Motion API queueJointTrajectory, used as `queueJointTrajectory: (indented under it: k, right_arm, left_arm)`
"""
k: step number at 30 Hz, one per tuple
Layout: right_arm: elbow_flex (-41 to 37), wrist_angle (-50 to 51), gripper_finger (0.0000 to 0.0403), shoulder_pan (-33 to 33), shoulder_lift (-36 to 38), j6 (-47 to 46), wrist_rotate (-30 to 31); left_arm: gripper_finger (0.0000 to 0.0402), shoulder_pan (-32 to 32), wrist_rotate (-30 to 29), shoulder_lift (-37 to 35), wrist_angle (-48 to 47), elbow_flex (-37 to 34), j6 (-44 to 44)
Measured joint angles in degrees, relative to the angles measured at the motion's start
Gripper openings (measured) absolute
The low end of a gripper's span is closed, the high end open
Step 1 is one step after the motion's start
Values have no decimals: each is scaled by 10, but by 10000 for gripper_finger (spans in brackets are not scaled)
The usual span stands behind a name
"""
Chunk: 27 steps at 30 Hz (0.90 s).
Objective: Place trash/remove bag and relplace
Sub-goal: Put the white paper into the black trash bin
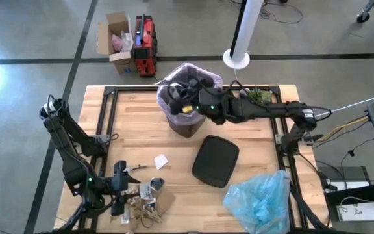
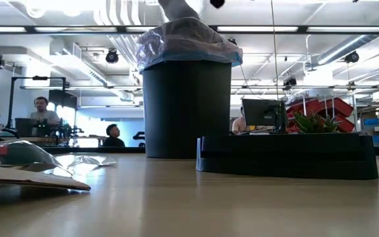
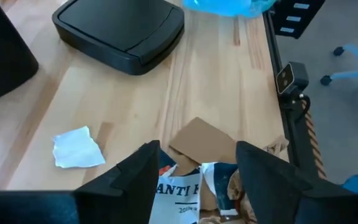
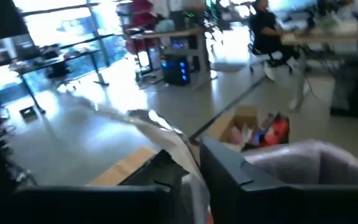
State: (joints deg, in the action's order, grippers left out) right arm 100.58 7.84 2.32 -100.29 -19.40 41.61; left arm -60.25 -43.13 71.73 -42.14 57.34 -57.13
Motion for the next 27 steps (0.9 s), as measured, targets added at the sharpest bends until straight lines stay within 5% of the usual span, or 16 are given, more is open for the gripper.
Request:
queueJointTrajectory:
  k: [12, 20, 27]
  right_arm:
    - [0, 64, 201, 13, 1, -21, 5]
    - [0, 208, 276, 33, 3, -228, 13]
    - [4, 312, 301, 22, 8, -281, -31]
  left_arm:
    - [200, 0, 0, 2, 11, 0, -19]
    - [196, 0, 1, 2, 33, 0, -19]
    - [190, 0, 1, 2, 42, 0, -19]
